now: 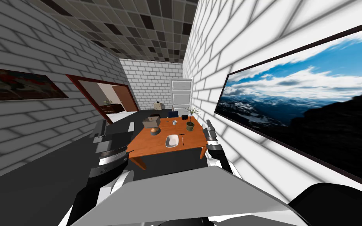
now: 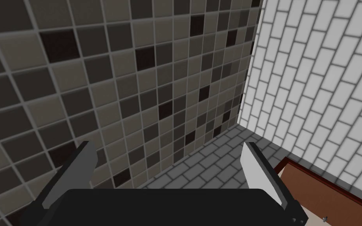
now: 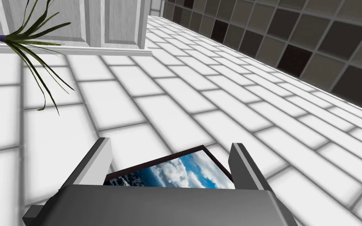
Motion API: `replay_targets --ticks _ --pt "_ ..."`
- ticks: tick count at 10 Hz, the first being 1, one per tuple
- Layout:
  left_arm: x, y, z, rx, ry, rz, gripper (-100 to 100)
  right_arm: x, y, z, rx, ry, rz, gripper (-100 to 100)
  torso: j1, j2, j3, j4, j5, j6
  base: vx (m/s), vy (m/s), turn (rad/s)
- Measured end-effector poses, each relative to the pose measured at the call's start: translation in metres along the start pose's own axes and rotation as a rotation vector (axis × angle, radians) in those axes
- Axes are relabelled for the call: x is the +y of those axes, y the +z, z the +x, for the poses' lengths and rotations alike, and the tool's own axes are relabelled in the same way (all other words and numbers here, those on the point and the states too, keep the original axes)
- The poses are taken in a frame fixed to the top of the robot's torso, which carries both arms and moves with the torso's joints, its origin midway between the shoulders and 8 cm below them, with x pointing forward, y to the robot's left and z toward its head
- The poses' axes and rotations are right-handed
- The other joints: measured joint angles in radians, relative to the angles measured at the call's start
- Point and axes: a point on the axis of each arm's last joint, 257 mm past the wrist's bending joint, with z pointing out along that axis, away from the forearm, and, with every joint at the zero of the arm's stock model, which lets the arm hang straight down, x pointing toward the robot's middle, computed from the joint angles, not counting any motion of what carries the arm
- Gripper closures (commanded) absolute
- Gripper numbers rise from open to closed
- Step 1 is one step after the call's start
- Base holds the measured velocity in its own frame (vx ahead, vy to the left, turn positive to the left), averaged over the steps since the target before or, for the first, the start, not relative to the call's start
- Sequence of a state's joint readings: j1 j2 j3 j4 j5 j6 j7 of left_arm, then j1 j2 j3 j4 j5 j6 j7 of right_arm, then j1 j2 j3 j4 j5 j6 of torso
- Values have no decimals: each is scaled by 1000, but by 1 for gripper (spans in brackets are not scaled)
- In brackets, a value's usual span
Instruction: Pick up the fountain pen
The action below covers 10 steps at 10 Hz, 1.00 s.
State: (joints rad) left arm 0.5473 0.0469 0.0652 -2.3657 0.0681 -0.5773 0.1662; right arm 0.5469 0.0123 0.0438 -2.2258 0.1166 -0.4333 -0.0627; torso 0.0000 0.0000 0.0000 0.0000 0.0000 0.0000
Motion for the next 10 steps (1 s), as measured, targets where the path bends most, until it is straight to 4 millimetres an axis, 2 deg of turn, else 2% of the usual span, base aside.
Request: replay_targets --ticks 2,4,6,10 --pt "0 0 0 0 0 0 0 -7 -1 8 47 -14 12 -100 0 2 1 0 0 0 -55 8 91" --pt "0 0 0 0 0 0 0 -28 -6 27 116 -32 38 -100 1 5 3 1 0 0 -68 14 87" --pt "0 0 0 0 0 0 0 -36 -9 36 163 -47 53 -100 0 3 2 1 0 0 -61 8 137" --pt "0 0 0 0 0 0 0 -79 -25 63 312 -97 113 -100 1 4 3 1 0 0 -81 18 166"
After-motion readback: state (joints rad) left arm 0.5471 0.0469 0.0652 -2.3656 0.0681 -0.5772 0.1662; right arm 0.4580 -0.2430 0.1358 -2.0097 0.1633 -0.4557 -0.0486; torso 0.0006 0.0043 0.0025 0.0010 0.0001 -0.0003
